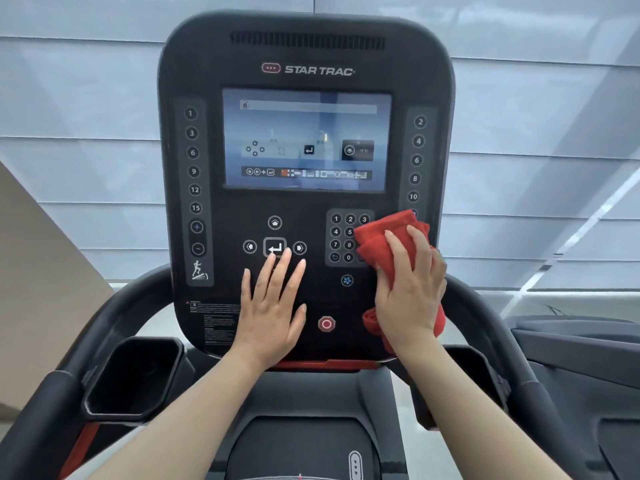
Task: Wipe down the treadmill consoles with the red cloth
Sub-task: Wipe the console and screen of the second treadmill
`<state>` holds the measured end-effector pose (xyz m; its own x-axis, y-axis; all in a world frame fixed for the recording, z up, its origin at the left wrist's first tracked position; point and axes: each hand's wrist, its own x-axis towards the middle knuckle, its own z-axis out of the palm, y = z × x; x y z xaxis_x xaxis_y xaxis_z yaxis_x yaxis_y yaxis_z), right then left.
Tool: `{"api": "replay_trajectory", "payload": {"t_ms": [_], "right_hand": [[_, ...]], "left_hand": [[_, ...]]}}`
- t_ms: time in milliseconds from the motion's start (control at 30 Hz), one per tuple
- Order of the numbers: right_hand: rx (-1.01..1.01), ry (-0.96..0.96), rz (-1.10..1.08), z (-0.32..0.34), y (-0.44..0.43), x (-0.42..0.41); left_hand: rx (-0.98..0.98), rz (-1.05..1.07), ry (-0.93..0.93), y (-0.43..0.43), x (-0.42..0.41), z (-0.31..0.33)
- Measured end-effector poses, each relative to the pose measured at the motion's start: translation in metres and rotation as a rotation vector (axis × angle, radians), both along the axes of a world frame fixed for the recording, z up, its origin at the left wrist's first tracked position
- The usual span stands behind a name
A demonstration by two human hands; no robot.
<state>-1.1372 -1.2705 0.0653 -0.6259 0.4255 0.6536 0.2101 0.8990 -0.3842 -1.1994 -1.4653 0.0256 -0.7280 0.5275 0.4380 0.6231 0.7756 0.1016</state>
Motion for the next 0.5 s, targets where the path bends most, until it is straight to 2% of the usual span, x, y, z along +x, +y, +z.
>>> {"api": "replay_trajectory", "payload": {"t_ms": [167,300,500], "right_hand": [[0.037,-0.017,-0.023,-0.022,-0.01,0.014],[0.093,-0.034,0.045,-0.043,-0.019,0.025],[0.072,-0.051,0.076,-0.04,-0.022,0.029]], "left_hand": [[-0.024,-0.007,-0.003,-0.004,0.001,0.003],[-0.037,-0.034,-0.005,-0.009,0.001,0.006],[-0.037,-0.057,-0.038,-0.011,0.003,0.01]]}}
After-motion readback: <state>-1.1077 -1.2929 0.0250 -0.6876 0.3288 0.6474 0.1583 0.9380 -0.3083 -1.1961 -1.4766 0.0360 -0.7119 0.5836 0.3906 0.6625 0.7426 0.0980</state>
